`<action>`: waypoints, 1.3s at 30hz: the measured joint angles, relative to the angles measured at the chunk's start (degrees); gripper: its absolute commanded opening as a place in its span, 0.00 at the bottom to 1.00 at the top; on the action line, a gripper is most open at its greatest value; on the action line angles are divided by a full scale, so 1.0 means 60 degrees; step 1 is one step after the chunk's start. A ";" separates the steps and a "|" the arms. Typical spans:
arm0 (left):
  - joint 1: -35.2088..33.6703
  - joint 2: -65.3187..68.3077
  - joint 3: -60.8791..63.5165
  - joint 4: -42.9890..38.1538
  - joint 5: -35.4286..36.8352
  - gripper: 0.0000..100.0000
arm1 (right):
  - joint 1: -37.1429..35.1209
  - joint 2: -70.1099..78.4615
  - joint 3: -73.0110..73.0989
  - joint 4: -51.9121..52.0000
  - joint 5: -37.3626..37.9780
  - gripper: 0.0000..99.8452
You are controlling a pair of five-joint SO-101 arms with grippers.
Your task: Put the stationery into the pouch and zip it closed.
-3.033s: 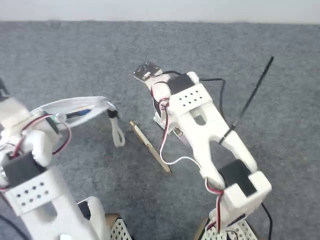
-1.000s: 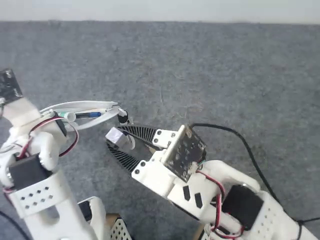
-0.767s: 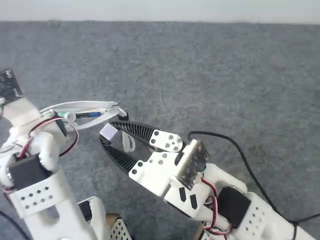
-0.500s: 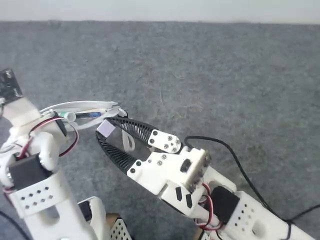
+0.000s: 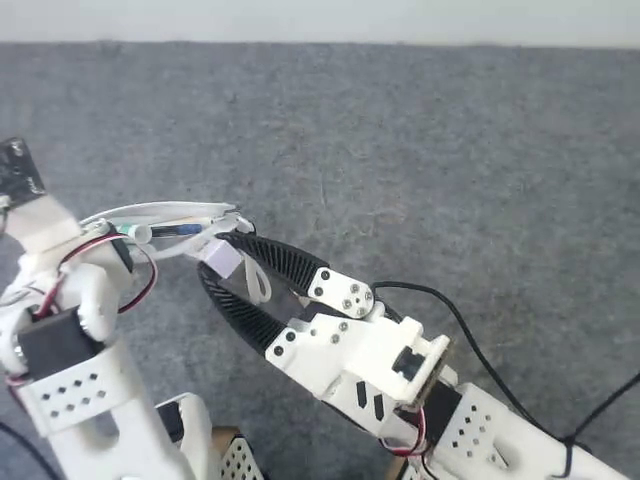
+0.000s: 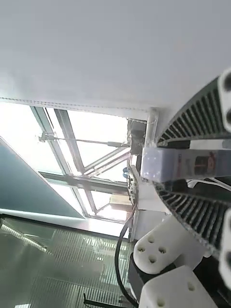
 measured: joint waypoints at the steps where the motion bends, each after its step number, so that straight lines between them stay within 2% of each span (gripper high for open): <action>1: 0.0000 0.0000 0.0000 0.0000 0.0000 0.01 | 0.0000 0.0220 0.0000 -0.0015 0.0000 0.01; 13: 0.0000 0.0000 0.0000 0.0000 0.0000 0.01 | 0.0000 0.4366 -0.0205 -0.2916 -0.0015 0.01; 24: 0.0000 0.0000 0.0000 0.0000 0.0000 0.01 | 0.0586 0.6799 -0.1524 -0.3077 -0.0044 0.01; 37: 0.0000 -0.0015 0.0000 0.0000 0.0000 0.01 | 0.0586 0.7429 -0.1626 -0.3077 -0.0044 0.01; 39: 0.0000 -0.0029 0.0000 0.0000 0.0000 0.01 | 0.0586 0.7429 -0.1626 -0.3077 -0.0044 0.04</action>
